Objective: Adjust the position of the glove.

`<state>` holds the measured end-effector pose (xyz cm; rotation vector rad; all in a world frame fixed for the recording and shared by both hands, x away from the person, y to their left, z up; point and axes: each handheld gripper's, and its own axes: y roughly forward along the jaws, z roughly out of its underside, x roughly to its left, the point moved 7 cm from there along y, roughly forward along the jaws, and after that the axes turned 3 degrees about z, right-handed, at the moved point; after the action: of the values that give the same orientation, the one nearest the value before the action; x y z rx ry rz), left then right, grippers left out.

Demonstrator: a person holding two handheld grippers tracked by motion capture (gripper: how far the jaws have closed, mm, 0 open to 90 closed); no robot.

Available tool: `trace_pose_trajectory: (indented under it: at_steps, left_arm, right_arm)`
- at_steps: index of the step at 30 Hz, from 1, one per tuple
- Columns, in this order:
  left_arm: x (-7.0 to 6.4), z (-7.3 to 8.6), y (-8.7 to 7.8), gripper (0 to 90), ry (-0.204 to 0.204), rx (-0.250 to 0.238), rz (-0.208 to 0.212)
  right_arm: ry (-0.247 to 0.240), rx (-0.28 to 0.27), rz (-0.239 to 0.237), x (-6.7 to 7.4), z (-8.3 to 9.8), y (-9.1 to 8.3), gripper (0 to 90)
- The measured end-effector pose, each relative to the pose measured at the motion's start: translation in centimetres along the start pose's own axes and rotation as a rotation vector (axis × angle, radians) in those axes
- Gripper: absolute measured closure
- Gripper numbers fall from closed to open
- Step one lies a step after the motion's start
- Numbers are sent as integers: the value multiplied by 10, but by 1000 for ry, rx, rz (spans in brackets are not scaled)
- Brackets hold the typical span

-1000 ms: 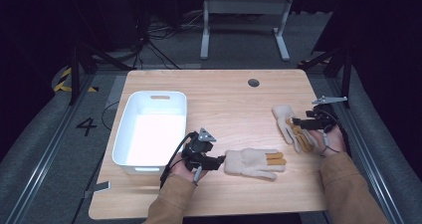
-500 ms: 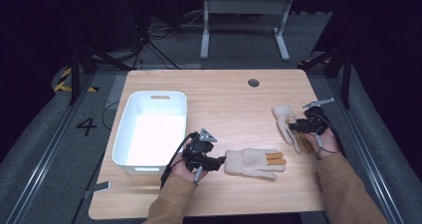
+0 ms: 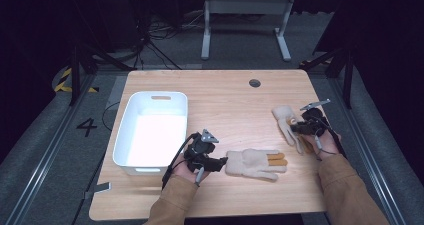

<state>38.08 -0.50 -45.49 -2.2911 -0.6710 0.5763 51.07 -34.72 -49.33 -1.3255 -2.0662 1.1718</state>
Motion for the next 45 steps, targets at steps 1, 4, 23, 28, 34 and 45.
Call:
trace_pose_trajectory:
  at_steps: [1,4,23,28,34,45]
  left_arm:
    - [0,0,0,397,-2,-1,1]
    - [0,-1,0,397,-3,-7,4]
    - [-7,-18,4,398,27,-17,46]
    - [-8,-24,2,397,34,-29,57]
    - [-9,-29,0,396,43,-33,71]
    - [-8,-35,-2,395,41,-34,86]
  right_arm:
    - [-3,3,2,0,0,-1,728]
    - [-4,1,6,0,0,-2,734]
    - [-8,-141,-27,-3,-4,-60,735]
    - [-38,-184,-42,2,-4,-79,735]
    - [-75,-229,-77,9,-6,-97,735]
    - [-172,-296,-165,25,-6,-121,734]
